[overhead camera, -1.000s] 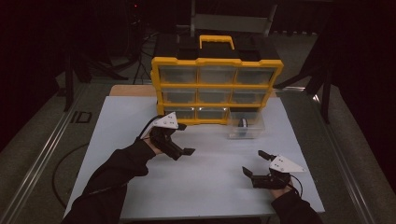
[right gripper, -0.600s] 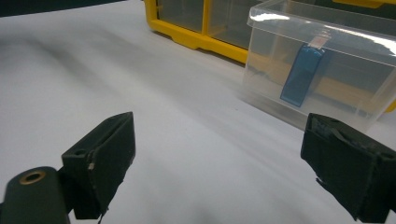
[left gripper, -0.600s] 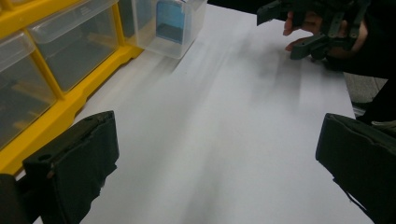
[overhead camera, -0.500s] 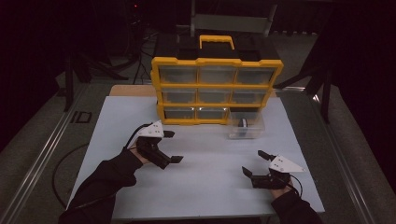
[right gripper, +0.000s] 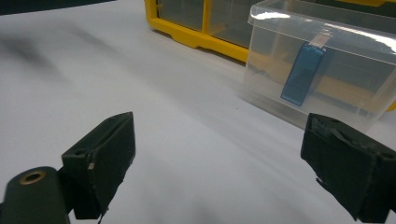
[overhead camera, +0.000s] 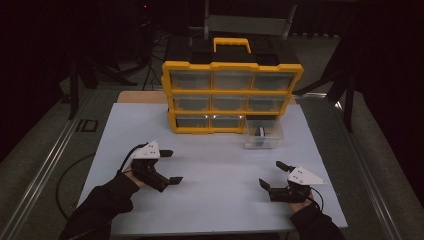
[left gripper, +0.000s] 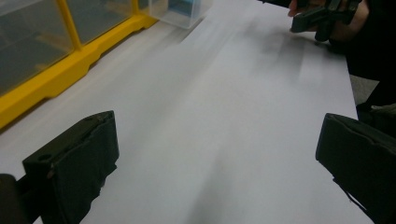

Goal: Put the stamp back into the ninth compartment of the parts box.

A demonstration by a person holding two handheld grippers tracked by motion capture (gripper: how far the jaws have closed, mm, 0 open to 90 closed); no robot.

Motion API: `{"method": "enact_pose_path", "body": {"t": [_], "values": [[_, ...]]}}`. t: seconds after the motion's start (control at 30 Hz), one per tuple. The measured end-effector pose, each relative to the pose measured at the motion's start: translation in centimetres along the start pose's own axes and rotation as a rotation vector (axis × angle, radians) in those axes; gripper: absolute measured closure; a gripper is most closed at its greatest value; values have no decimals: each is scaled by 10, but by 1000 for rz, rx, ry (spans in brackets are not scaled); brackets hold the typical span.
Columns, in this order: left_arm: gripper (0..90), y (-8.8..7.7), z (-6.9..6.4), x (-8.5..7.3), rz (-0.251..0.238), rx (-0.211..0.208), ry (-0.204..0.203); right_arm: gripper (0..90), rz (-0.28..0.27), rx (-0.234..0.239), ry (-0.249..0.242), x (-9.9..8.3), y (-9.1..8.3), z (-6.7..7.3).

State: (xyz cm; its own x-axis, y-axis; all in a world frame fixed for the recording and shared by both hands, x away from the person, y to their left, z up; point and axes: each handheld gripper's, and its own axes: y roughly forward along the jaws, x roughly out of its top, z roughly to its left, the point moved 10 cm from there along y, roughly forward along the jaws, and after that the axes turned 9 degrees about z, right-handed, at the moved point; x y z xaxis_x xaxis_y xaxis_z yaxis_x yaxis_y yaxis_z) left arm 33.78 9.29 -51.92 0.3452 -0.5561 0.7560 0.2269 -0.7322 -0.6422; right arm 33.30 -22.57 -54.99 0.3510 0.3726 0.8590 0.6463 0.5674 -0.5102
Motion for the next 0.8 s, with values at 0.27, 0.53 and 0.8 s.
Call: {"method": "enact_pose_path", "body": {"t": [0.27,0.53,0.8], "values": [[0,-10,-2,-20,-9,32,-24,102,2,0,2,0,0,0],[0,-21,-2,-40,-22,77,-51,102,4,-1,2,-1,1,0],[0,-32,-2,-57,-55,128,-96,102,6,0,1,-1,1,0]]}}
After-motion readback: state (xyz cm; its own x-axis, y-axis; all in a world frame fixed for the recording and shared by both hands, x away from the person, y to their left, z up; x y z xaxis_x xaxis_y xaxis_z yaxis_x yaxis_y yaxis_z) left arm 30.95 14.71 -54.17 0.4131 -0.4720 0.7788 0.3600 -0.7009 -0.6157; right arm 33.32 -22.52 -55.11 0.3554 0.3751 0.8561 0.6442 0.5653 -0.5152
